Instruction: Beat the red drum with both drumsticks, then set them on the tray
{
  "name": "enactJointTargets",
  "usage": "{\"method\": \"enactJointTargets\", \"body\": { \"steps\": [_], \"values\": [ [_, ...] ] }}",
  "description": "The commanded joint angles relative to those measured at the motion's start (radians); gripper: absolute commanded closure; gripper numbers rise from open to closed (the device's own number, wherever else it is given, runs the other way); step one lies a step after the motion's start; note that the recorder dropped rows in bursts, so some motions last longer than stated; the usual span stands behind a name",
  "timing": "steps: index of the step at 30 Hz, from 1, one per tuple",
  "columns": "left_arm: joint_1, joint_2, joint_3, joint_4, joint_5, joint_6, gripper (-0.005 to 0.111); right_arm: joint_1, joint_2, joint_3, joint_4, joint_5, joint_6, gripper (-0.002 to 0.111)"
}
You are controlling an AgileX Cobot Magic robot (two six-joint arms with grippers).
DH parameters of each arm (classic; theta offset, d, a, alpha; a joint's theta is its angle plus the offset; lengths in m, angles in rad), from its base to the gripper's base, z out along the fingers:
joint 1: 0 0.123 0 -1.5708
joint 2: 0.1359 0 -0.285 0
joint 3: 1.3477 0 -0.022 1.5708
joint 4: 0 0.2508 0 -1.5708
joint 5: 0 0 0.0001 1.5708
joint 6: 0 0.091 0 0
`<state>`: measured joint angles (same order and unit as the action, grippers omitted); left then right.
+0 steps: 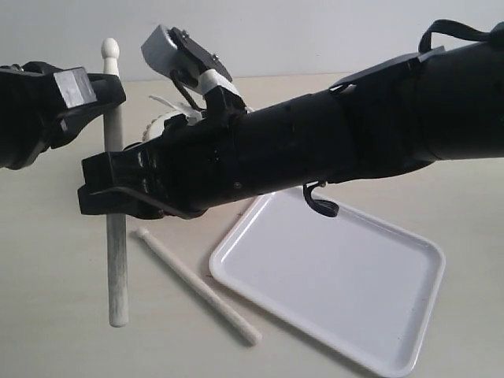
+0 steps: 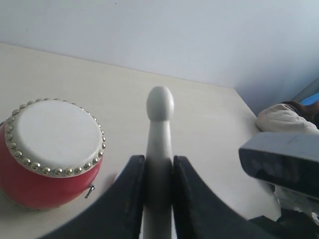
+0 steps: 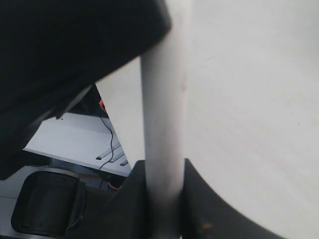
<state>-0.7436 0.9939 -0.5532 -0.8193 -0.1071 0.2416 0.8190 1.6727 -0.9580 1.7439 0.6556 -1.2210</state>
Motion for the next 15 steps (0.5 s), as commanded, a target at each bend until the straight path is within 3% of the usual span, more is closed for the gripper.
{"method": "enactJointTargets", "body": {
  "steps": [1,3,9,11,15],
  "values": [
    [0.003,-0.030,-0.005,-0.005,0.024,0.047,0.102,-0.011,-0.003,-0.006,0.000,-0.040,0.000,0.108],
    [0.003,-0.051,-0.005,-0.005,0.032,0.054,0.093,-0.026,-0.010,-0.006,0.000,-0.050,0.001,0.108],
    [0.009,-0.158,-0.005,-0.005,0.081,0.127,0.047,-0.101,-0.047,-0.006,0.000,-0.049,0.016,0.108],
    [0.026,-0.201,-0.005,-0.005,0.179,0.150,0.042,-0.124,-0.059,-0.006,0.000,-0.047,0.020,0.108],
    [0.085,-0.254,-0.005,-0.005,0.502,0.107,0.045,-0.148,-0.071,-0.006,0.000,-0.021,0.020,0.108]
  ]
}}
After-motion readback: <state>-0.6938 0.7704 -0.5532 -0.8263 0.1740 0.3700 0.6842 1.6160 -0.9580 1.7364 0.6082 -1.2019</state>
